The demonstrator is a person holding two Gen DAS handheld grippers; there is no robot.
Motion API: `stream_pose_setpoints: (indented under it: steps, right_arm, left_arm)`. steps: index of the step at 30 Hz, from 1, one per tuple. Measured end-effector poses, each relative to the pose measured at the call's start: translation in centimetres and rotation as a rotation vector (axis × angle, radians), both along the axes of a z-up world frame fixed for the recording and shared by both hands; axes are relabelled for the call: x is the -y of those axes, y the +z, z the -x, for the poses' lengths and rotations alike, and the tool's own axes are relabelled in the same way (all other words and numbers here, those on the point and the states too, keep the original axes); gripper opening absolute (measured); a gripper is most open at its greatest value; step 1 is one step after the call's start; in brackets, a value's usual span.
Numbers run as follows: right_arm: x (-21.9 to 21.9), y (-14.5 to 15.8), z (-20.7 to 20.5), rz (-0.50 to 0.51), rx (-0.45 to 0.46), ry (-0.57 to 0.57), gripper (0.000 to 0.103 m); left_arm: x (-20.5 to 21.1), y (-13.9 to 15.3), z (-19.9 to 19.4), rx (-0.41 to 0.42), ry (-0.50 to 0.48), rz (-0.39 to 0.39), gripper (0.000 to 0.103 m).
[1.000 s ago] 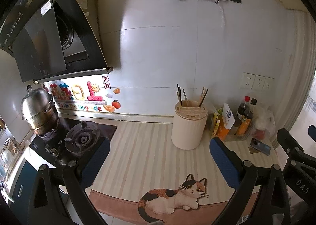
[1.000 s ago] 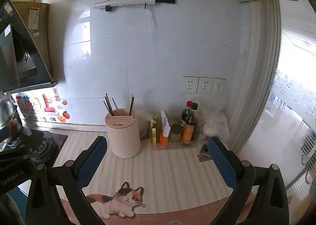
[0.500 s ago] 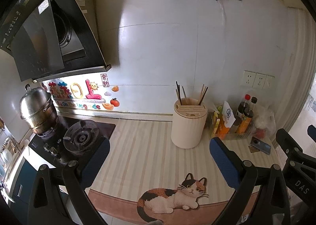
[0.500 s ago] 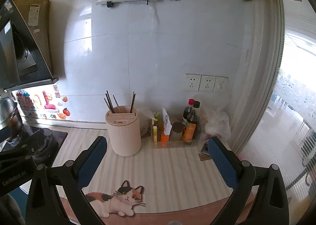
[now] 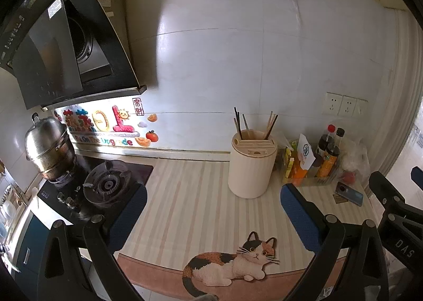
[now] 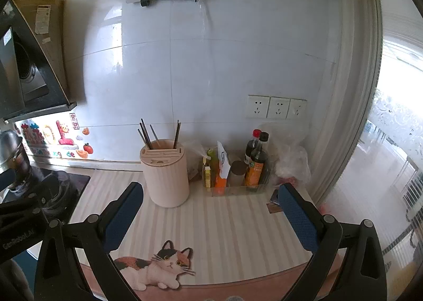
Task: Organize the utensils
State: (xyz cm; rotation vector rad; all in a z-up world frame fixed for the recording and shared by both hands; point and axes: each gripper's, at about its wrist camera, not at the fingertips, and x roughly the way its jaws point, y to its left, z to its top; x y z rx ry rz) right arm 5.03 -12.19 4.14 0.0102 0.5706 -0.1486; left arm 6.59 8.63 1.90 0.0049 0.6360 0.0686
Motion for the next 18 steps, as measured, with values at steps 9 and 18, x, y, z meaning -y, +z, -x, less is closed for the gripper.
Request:
stream_pose_setpoints:
  steps: [9,18]
  right_arm:
    - [0.01,-0.04,-0.16,0.001,-0.002,0.0,0.103]
    - [-0.01,-0.1,-0.29,0.002,0.0,-0.004,0.103]
  left_arm:
    - [0.17,-0.05,-0.3,0.001,-0.003,-0.004,0.103]
    - [0.45,-0.11,-0.68,0.0,-0.01,-0.009,0.103]
